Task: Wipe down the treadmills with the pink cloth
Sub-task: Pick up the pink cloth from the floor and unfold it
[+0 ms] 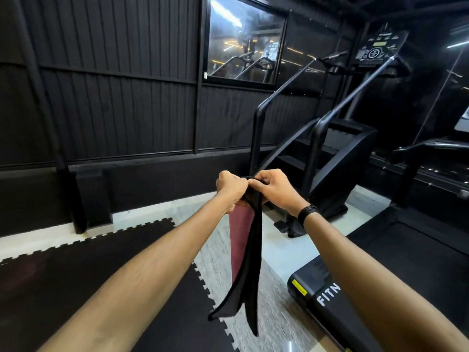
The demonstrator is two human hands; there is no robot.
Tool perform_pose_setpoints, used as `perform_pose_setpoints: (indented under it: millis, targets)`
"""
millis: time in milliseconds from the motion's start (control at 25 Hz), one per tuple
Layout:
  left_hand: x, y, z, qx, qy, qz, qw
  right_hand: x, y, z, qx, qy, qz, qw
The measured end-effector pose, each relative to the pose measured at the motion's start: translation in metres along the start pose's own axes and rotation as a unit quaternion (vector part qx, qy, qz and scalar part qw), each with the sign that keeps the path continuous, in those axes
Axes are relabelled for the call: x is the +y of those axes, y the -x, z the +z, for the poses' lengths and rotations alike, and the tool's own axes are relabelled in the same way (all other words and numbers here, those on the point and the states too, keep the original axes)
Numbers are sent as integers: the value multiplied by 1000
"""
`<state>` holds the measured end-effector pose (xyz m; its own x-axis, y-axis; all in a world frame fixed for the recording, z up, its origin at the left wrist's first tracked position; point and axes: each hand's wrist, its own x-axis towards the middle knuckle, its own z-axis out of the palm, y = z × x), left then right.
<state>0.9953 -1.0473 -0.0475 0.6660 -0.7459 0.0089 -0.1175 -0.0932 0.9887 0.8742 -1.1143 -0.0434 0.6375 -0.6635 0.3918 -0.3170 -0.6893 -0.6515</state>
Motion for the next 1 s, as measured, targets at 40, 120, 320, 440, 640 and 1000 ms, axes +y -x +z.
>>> perform_pose_setpoints:
  millis: [40, 120, 320, 440, 640, 1000]
  targets:
    - [2, 4, 3, -4, 18, -1, 1000, 4, 3, -4, -5, 5, 2, 1000]
    - [6, 10, 8, -15, 39, 0, 999, 13, 9, -13, -12, 37, -9, 999]
    - [16, 17, 18, -41, 72, -3, 997, 31, 18, -21, -18, 99, -32, 994]
    - [16, 15, 24, -48, 73, -6, 996, 32, 21, -22, 4, 41, -8, 999]
    - [19, 18, 21, -58, 39, -4, 998, 23, 23, -29, -36, 24, 28, 999]
    - [-7, -8, -25, -151, -502, 135, 841, 52, 28, -81, -33, 53, 23, 998]
